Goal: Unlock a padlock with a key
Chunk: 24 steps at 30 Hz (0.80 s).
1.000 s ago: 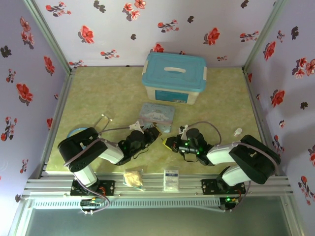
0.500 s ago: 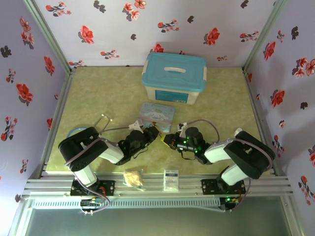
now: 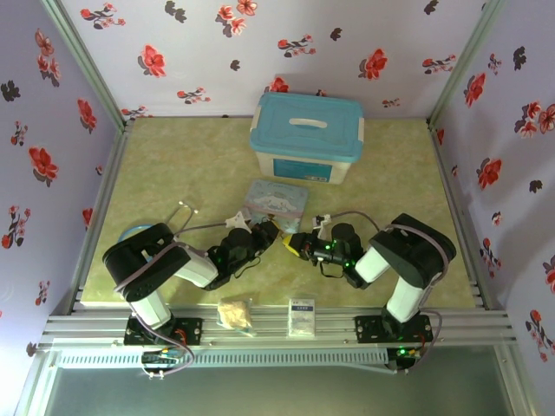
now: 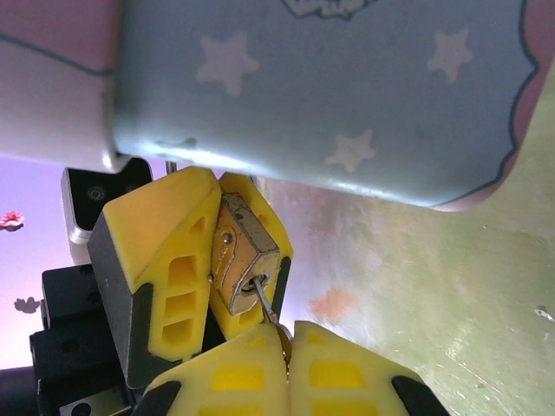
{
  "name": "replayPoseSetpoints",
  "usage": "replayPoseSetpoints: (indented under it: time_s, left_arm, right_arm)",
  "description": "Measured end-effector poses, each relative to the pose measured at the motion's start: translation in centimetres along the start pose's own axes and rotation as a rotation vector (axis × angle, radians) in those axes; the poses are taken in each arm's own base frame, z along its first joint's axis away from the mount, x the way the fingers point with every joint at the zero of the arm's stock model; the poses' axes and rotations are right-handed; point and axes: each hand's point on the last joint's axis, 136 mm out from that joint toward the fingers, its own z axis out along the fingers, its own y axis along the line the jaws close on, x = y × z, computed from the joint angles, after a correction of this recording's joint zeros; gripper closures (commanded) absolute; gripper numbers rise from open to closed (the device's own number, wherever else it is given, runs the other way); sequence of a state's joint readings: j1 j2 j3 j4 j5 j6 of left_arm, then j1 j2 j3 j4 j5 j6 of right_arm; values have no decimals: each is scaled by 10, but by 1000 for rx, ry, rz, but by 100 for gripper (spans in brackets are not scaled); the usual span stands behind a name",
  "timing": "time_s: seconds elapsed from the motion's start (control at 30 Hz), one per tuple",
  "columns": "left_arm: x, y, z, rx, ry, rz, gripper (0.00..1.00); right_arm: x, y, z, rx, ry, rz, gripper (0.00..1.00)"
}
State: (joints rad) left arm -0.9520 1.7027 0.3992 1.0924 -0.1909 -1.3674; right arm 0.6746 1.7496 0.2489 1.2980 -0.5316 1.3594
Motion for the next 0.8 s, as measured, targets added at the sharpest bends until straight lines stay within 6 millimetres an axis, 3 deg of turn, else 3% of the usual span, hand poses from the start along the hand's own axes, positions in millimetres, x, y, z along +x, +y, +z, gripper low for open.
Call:
replayPoseSetpoints:
  time_s: [0.7,0.8]
  left_arm:
    - [11,-19,7,47,-5,-24,100]
    - [13,-23,7,65,-5,-36,100]
  right_arm:
    - [-10,12,-11,-24,35,-25,100]
    - [-11,15,-16,6,20,-58,96]
